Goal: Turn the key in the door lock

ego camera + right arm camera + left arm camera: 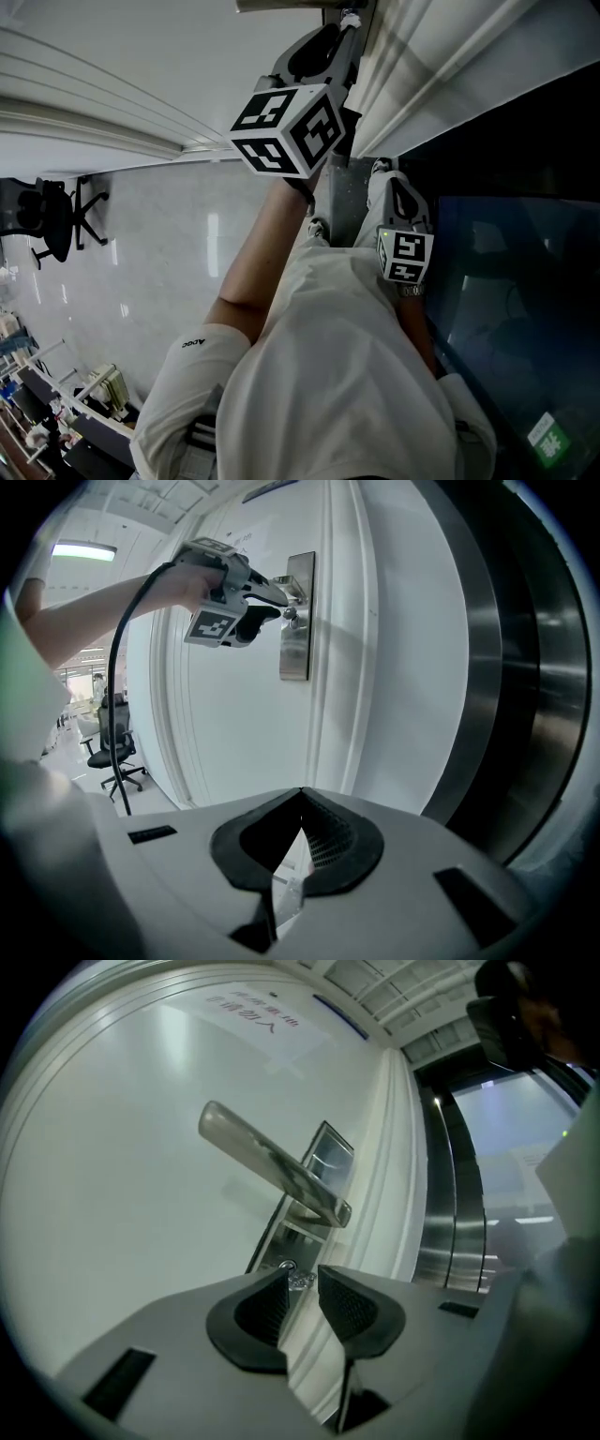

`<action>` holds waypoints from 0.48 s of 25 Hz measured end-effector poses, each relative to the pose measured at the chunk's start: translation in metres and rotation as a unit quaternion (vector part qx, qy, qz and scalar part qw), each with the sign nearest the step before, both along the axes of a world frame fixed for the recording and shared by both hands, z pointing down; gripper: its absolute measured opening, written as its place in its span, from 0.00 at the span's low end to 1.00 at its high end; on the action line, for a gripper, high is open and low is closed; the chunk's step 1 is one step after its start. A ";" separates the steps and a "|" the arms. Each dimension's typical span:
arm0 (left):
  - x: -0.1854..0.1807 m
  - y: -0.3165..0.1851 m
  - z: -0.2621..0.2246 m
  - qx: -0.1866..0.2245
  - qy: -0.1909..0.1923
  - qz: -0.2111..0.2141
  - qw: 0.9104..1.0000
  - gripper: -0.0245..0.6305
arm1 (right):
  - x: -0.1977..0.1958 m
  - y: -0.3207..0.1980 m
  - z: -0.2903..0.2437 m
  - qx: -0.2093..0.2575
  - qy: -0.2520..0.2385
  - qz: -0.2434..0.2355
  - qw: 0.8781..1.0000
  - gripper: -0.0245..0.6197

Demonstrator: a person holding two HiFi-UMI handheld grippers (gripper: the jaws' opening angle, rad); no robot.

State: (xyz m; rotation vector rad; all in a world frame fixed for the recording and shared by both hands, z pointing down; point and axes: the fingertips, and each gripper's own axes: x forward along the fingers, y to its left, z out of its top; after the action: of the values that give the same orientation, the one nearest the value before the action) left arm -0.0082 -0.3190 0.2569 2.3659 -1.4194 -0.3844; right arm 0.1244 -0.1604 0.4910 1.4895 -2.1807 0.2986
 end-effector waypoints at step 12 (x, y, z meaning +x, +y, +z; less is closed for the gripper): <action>-0.001 0.069 0.055 0.042 -0.096 0.057 0.993 0.08 | -0.017 0.006 -0.009 -0.017 -0.086 0.002 0.996 0.04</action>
State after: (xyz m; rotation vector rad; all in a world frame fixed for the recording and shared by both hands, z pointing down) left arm -0.0088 -0.2501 0.3123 2.5989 -1.3640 -0.1941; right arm 0.1071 -0.1544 0.4824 1.4981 -2.2926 0.4787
